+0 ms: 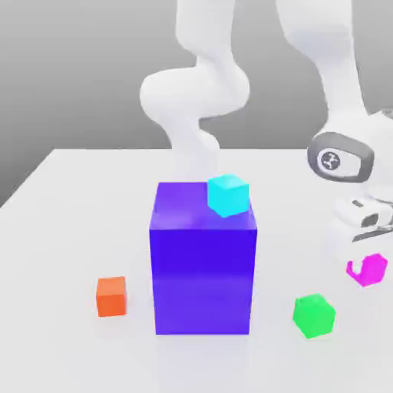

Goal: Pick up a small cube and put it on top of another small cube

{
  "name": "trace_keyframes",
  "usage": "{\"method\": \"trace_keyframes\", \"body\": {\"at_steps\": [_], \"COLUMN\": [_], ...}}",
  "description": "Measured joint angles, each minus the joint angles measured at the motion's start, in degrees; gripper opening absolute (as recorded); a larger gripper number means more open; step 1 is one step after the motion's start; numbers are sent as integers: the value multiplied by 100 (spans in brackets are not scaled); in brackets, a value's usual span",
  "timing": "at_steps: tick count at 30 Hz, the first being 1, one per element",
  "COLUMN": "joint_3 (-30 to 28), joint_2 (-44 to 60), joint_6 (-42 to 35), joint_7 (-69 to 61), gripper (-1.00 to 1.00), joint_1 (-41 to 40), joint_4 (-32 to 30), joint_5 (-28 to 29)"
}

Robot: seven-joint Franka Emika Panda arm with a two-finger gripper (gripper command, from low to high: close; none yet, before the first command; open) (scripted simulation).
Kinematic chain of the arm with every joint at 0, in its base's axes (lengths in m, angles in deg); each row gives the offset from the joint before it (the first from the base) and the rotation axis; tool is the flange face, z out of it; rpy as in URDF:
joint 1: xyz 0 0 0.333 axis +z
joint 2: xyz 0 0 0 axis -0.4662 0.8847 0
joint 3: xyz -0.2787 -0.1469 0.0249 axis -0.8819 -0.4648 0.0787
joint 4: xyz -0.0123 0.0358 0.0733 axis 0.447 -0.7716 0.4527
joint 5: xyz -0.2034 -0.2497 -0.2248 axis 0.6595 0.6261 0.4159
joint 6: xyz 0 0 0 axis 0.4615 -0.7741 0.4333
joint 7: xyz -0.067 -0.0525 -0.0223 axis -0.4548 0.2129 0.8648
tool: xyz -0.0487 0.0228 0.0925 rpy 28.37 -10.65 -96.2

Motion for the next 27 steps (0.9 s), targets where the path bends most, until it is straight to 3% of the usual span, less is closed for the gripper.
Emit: {"method": "trace_keyframes", "body": {"at_steps": [14, 19, 20, 27], "joint_3": [-350, -465, -551, -567], "joint_2": [-971, -111, 69, 98], "joint_6": [-627, 153, 310, 337], "joint_7": [-3862, -3556, -3429, -3419], "gripper": [-100, -100, 100, 100], "joint_1": [-1088, -1121, -1070, -1056], "joint_4": [-259, -221, -208, -206], "joint_5": [-1024, -357, -182, -162]}}
